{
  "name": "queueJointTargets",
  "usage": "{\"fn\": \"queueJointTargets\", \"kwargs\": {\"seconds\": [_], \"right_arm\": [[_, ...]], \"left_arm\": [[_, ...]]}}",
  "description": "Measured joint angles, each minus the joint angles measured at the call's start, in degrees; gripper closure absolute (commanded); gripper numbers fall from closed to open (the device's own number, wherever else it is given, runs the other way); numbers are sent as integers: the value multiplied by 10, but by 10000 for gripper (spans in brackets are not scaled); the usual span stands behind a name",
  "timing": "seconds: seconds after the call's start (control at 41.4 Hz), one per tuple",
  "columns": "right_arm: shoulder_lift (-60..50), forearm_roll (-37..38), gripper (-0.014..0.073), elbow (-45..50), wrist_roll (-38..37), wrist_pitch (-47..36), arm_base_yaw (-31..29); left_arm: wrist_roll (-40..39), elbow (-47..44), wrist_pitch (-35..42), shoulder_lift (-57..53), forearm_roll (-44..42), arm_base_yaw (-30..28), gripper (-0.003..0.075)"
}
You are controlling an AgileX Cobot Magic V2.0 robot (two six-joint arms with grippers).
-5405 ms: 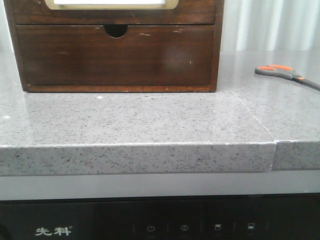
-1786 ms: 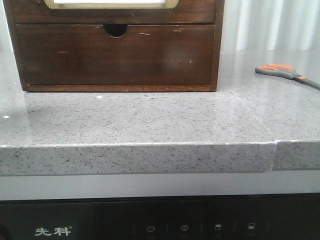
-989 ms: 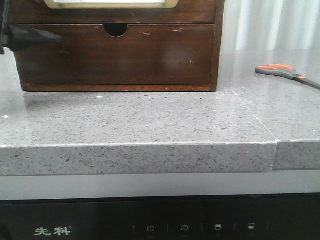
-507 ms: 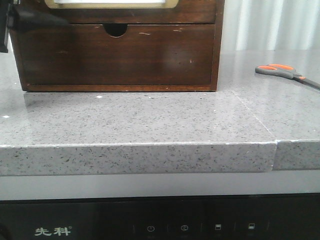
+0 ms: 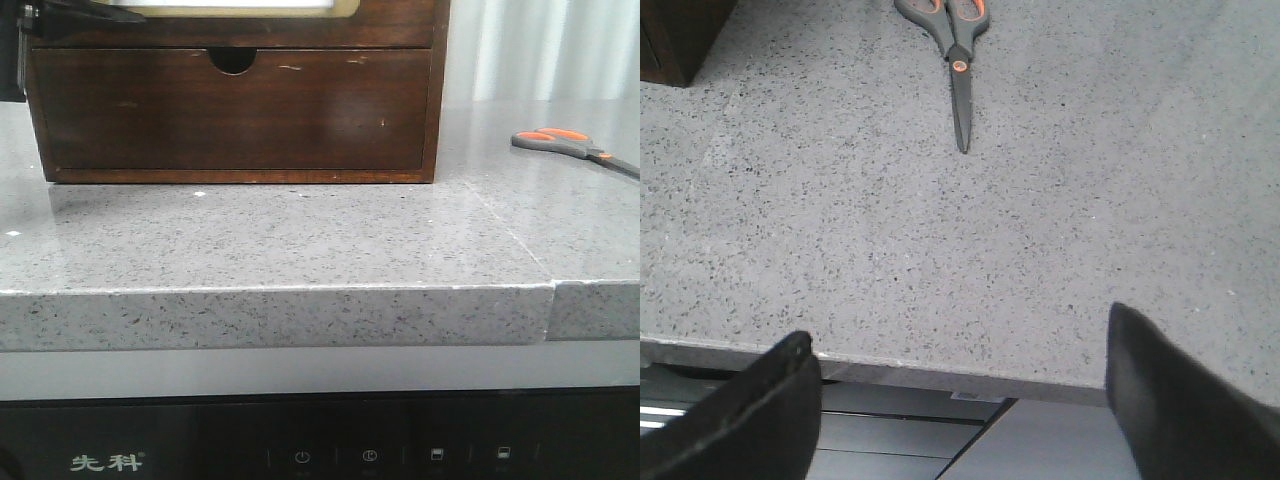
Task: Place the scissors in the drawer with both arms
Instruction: 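Hook the left gripper under the cream drawer handle, then pull the drawer open toward the robot with the left gripper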
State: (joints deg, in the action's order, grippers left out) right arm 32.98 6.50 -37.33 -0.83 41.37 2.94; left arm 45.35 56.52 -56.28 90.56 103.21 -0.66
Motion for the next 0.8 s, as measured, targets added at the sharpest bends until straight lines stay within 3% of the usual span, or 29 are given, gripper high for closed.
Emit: {"fn": "queueJointTargets", "kwargs": {"seconds": [0.265,0.796], "right_arm": [[0,0,-8,0,0,0,0],[0,0,-8,0,0,0,0]], "left_arm": [[10,-60,-12,-39,15,-1,679],[28,-254,-15,-250,21,-2,679]]}}
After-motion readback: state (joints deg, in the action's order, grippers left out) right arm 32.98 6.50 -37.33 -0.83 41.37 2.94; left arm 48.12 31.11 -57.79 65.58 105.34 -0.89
